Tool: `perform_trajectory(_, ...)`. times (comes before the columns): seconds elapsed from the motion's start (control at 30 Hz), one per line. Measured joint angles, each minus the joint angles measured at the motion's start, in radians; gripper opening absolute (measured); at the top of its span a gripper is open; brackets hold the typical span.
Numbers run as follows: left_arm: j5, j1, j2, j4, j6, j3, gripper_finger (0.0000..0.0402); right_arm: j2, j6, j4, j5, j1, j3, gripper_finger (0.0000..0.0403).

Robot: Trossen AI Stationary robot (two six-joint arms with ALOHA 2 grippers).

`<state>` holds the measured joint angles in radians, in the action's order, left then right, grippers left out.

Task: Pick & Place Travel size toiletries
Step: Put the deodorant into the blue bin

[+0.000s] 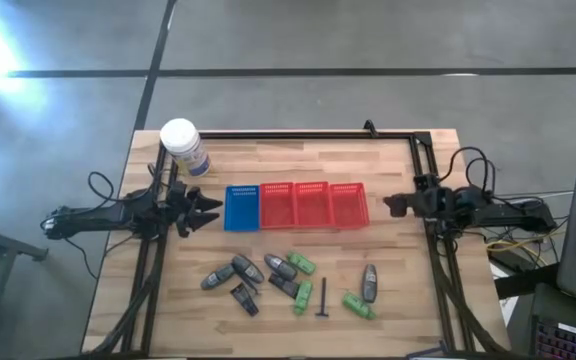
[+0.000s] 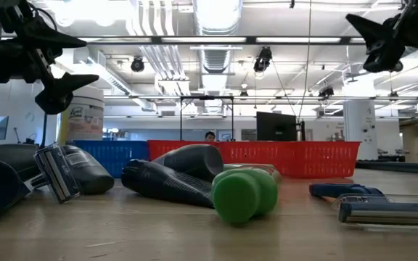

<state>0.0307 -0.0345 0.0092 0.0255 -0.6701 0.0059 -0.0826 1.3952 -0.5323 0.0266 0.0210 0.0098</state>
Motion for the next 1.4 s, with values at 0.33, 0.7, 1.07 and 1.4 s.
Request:
perform_trajectory(0.33, 0.0, 0.0, 0.0, 0.0, 0.0, 0.0, 0.03, -0.38, 0.394, 0.515, -0.157, 0.055, 0.192, 0.0341)
perform_trajectory(0.7, 0.0, 0.0, 0.0, 0.0, 0.0, 0.0, 0.03, -0.871, 0.495, 1.241, -0.293, 0.263, 0.654, 0.034)
perform_trajectory(1.07, 0.0, 0.0, 0.0, 0.0, 0.0, 0.0, 0.03, -1.282, 0.527, 1.191, -0.37, 0.362, 0.777, 0.0368)
perform_trajectory(1.4, 0.0, 0.0, 0.001, 0.0, 0.0, 0.0, 0.03, -1.415, 0.622, 1.066, -0.386, 0.436, 0.775, 0.0368)
